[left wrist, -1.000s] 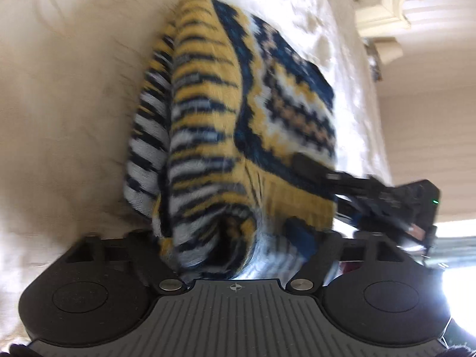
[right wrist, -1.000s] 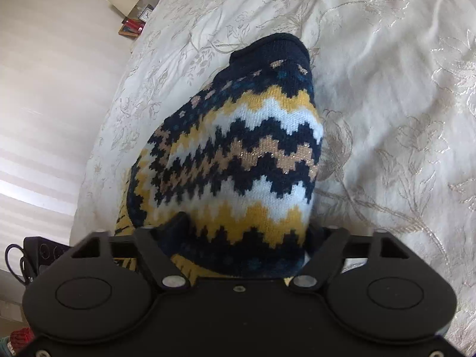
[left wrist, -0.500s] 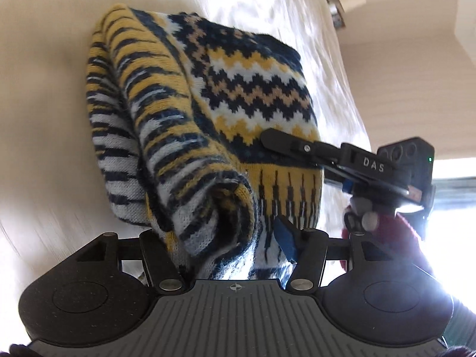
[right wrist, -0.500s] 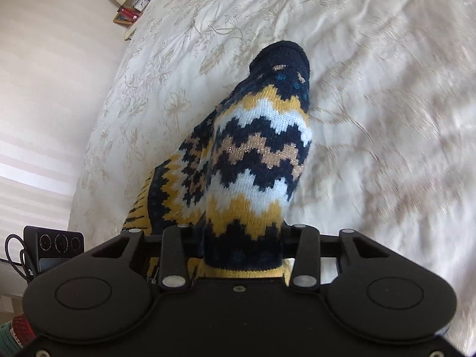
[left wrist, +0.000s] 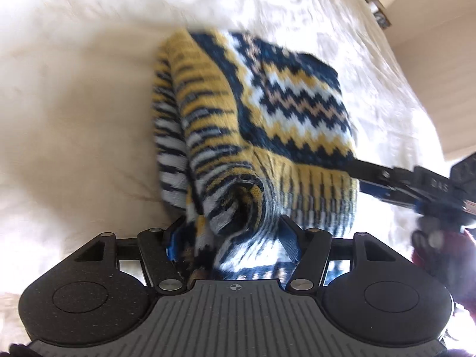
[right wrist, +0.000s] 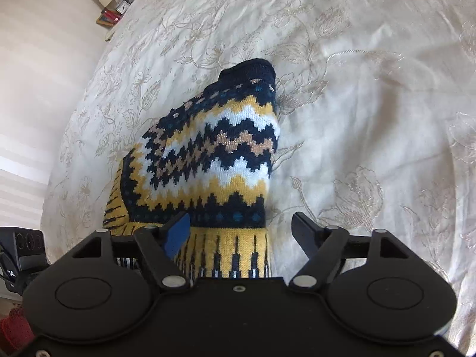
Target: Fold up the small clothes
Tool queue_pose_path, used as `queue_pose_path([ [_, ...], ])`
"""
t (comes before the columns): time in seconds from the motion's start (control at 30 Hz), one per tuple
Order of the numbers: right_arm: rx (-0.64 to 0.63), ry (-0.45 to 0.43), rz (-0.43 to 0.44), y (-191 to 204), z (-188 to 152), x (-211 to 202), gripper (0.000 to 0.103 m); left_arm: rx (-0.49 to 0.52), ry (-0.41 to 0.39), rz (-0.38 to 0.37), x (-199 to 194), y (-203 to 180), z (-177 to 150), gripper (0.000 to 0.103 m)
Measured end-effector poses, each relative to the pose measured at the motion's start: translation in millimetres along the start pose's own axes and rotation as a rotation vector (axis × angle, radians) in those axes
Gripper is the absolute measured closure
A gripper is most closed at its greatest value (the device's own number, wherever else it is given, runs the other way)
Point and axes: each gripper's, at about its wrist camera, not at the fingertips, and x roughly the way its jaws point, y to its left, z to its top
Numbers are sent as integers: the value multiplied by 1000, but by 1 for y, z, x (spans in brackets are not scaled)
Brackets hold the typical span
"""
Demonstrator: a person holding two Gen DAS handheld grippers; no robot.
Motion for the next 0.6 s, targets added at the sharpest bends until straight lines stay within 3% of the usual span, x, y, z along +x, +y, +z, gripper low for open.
queue_pose_path([
  [0.13,-28,-49,-12,2,-9,-12,14,50,-104,109,-33,-3,-2,41],
  [0.37,-39,-91,-10,2,-23,-26,10,133,-268,228,-69,-35,3,39],
  [0.6,-43,-102,-12,4,-32,-32,10,229,-250,308,-42,-56,18,33],
])
